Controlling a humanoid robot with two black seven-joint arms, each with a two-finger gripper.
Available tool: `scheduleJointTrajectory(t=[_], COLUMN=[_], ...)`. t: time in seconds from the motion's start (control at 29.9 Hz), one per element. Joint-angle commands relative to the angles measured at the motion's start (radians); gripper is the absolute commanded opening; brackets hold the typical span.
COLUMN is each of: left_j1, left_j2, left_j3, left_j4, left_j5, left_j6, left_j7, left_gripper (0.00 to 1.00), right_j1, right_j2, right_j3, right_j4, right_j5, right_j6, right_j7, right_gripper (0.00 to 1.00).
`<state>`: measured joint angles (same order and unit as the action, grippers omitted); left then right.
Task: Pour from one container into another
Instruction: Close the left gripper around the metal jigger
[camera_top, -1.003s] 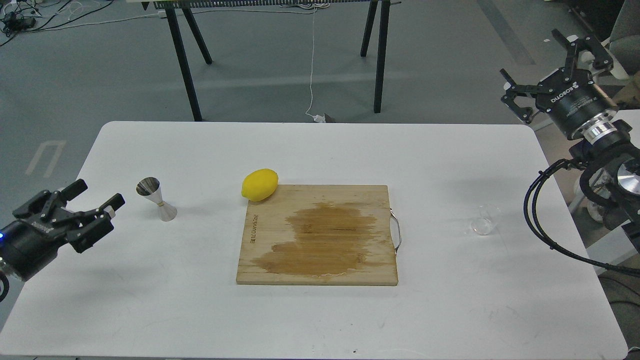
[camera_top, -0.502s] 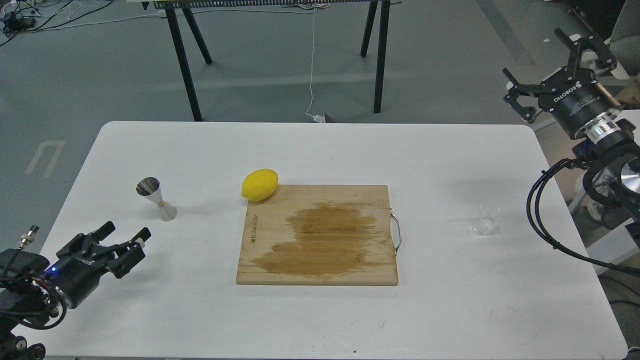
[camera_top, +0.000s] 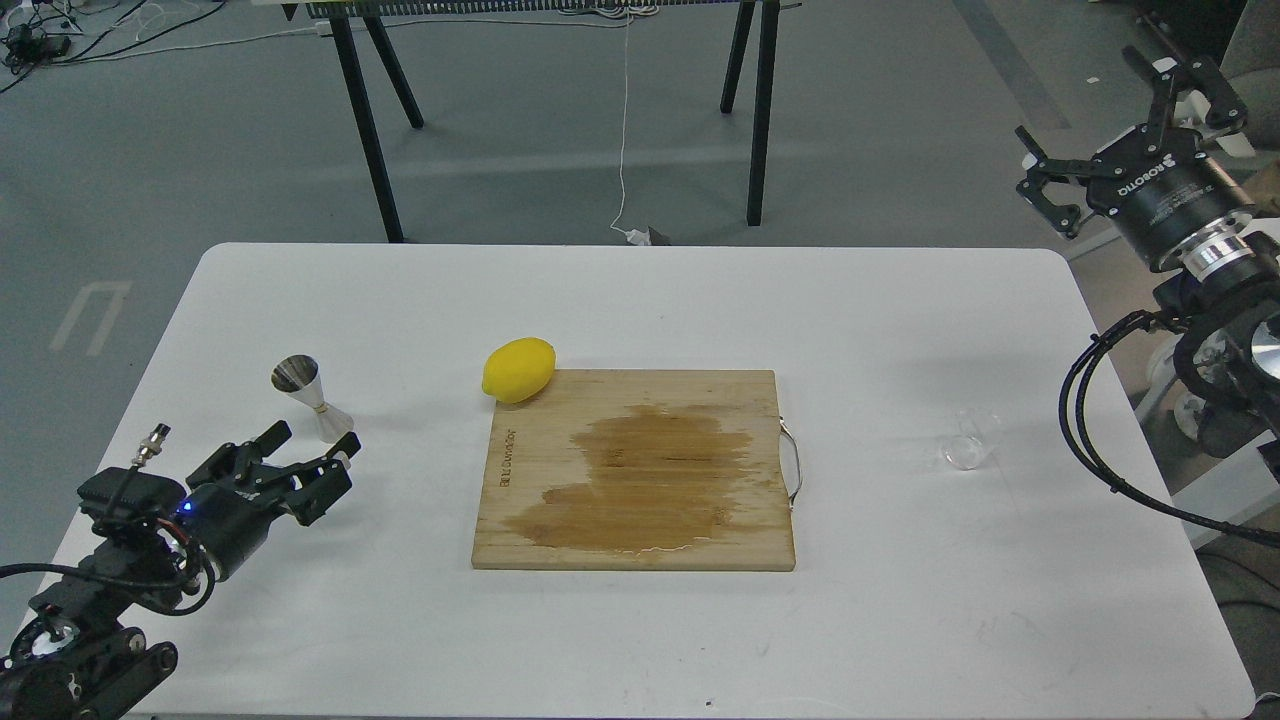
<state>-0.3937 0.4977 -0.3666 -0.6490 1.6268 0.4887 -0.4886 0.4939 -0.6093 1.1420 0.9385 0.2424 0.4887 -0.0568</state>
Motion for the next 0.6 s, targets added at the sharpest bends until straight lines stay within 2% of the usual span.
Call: scheduleJointTrajectory(t=[0.0, 0.57], left_j1=[-0.019, -0.083], left_j2=[-0.033, -0.156], left_j3=[0.001, 0.000], left_j4=[0.044, 0.235], left_j5=[-0.002, -0.005], left_j6=[0.000, 0.000], left_j7=[0.000, 0.000], left_gripper=[0.99, 0.99], right_j1=[-0.001, -0.001], right_j2=[-0.007, -0.010], right_j3=[0.001, 0.012], right_j4=[-0.001, 0.000], right_j5=[0.000, 0.000], right_j6=[0.000, 0.000], right_j7=[0.000, 0.000], right_gripper=[0.99, 0.99])
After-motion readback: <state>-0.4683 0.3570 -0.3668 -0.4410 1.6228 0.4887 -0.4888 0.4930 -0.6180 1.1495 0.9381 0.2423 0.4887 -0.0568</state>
